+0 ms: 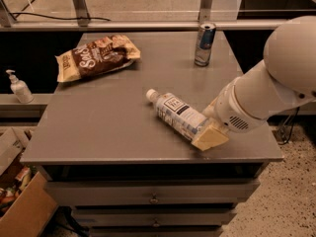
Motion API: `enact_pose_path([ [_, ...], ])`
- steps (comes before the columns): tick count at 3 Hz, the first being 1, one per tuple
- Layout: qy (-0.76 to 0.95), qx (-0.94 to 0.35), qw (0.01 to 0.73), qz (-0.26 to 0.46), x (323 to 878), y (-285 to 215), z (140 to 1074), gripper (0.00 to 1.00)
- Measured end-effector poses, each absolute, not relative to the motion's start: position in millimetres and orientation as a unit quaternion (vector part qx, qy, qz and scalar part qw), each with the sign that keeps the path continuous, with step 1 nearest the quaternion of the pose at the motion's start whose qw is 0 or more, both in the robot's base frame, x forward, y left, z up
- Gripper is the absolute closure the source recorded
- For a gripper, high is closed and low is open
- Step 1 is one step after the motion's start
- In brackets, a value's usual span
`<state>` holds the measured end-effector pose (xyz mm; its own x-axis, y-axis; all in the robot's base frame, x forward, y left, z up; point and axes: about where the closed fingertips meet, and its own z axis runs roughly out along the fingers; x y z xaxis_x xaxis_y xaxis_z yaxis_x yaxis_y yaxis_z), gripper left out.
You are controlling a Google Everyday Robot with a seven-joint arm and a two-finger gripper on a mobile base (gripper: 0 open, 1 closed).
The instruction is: Move blue plastic bottle near redbull can
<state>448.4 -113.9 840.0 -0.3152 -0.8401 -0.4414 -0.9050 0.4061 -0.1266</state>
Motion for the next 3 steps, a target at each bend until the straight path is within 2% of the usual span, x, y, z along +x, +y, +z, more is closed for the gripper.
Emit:
enact_pose_path([
  [1, 0.808, -0.537, 0.237, 0.053, 465.3, -119.8, 849.0, 1.00],
  [3, 0.813, -0.526, 0.251, -0.009, 526.6, -159.9, 859.5, 1.00],
])
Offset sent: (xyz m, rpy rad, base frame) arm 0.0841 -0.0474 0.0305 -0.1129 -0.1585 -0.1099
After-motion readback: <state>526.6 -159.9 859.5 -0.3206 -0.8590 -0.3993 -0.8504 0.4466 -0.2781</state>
